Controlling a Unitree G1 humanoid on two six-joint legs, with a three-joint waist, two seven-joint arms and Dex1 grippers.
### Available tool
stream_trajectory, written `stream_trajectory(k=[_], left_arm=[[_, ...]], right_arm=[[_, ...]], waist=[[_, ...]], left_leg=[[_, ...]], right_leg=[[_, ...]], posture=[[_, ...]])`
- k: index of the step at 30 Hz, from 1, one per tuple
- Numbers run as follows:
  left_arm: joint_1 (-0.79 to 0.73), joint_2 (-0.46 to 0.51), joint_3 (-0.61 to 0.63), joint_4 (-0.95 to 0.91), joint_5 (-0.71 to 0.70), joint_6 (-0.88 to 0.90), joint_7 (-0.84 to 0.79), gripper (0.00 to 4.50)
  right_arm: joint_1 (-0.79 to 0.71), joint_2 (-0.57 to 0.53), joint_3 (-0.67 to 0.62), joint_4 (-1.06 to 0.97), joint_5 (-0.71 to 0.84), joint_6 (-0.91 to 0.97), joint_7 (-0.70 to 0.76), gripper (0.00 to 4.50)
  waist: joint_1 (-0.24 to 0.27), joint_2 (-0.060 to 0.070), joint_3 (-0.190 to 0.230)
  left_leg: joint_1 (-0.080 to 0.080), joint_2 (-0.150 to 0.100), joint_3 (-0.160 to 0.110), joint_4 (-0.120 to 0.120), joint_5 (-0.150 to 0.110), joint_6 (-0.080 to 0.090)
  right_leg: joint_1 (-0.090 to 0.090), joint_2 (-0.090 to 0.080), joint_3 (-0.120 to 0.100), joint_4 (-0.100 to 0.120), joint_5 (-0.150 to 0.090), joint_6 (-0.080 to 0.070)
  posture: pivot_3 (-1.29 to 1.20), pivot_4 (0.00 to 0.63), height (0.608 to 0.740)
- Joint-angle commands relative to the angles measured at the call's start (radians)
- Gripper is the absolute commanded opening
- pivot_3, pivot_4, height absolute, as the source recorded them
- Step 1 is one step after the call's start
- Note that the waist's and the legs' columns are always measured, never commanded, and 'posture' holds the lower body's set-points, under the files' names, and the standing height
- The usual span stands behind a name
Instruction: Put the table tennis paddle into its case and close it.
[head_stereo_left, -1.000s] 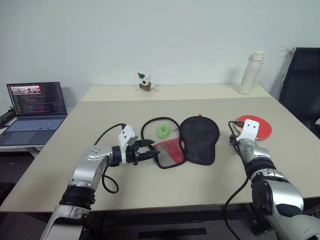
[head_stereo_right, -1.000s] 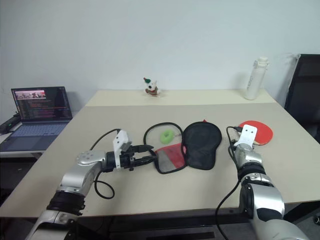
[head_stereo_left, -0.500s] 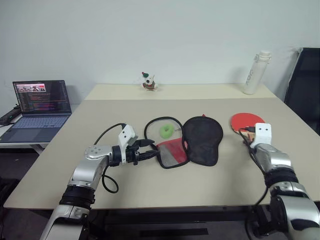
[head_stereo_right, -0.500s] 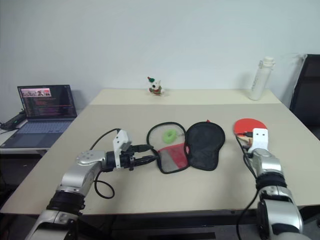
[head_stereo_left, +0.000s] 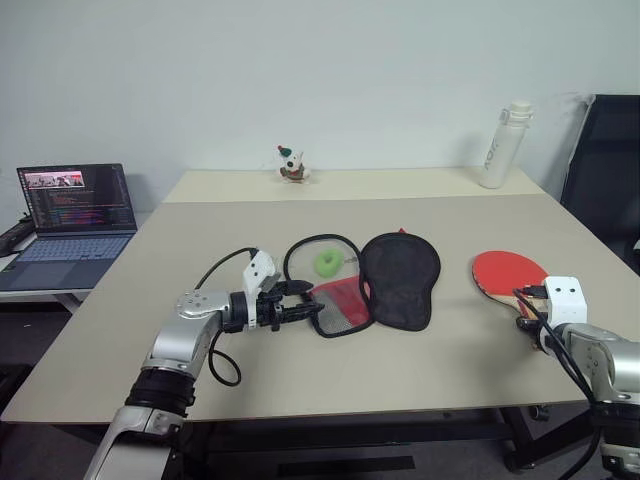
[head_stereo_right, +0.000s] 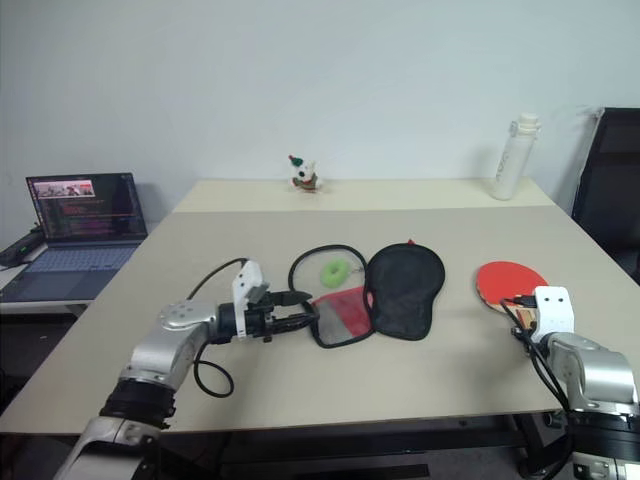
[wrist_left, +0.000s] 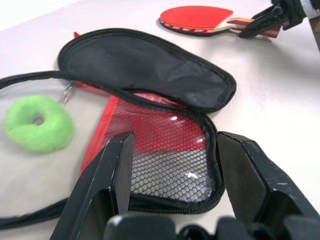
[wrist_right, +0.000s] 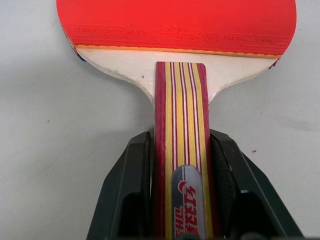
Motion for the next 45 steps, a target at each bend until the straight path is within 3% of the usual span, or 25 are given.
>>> stream_trajectory(k=[1, 5, 21, 24, 29, 37, 45], left_arm=[[-0.027, 0.002, 0.004, -0.009, -0.001, -0.018, -0.01, 2.81], [-0.017, 0.006, 0.008, -0.028, -0.01, -0.009, -0.017, 2.81], [-0.038, 0.031, 0.023, -0.199, -0.105, 0.082, -0.117, 2.81], [-0.038, 0.039, 0.022, -0.189, -0.096, 0.071, -0.113, 2.81], [-0.017, 0.054, 0.022, -0.178, -0.088, 0.058, -0.105, 2.81], [0.028, 0.082, 0.03, -0.194, -0.095, 0.068, -0.094, 2.81], [0.06, 0.093, 0.029, -0.202, -0.091, 0.054, -0.087, 2.81]], right_arm=[[-0.004, -0.005, -0.008, 0.006, 0.0, -0.014, 0.015, 1.98], [-0.033, -0.013, 0.002, 0.057, -0.012, -0.054, 0.019, 3.16], [-0.2, -0.055, 0.086, 0.381, -0.068, -0.224, 0.125, 3.16], [-0.201, -0.049, 0.079, 0.387, -0.069, -0.23, 0.117, 2.58], [-0.207, -0.041, 0.06, 0.371, -0.056, -0.231, 0.105, 1.11], [-0.314, -0.011, -0.017, 0.253, -0.001, -0.139, 0.019, 1.1], [-0.385, 0.236, -0.045, -0.071, 0.063, 0.087, -0.151, 1.1]], waist=[[0.0, 0.0, 0.0], [-0.001, 0.0, 0.0], [-0.014, -0.001, 0.0], [-0.016, -0.001, 0.0], [-0.015, -0.001, 0.0], [-0.016, 0.001, 0.0], [-0.018, 0.001, 0.0]], left_leg=[[0.0, 0.0, 0.0, 0.0, 0.0, 0.0], [0.0, 0.0, 0.001, 0.0, 0.0, 0.0], [0.001, 0.0, 0.004, 0.002, 0.0, 0.0], [0.001, 0.0, 0.004, 0.002, 0.001, 0.001], [0.001, 0.0, 0.004, 0.002, 0.001, 0.001], [0.0, 0.0, 0.005, 0.002, 0.001, 0.001], [0.0, 0.001, 0.002, 0.0, 0.0, 0.001]], right_leg=[[0.0, 0.0, 0.0, 0.0, 0.0, 0.0], [0.0, 0.0, 0.0, 0.0, 0.0, 0.0], [0.001, 0.0, 0.003, 0.0, 0.002, 0.002], [0.001, 0.0, 0.003, 0.0, 0.003, 0.002], [0.001, 0.0, 0.004, -0.001, 0.003, 0.002], [-0.001, 0.0, 0.004, 0.0, 0.003, 0.002], [-0.002, 0.0, 0.002, 0.0, 0.003, 0.002]], posture=[[0.0, 0.15, 0.74], [0.0, 0.15, 0.74], [0.0, 0.15, 0.74], [0.0, 0.15, 0.74], [0.0, 0.15, 0.74], [0.0, 0.15, 0.74], [0.0, 0.15, 0.74]])
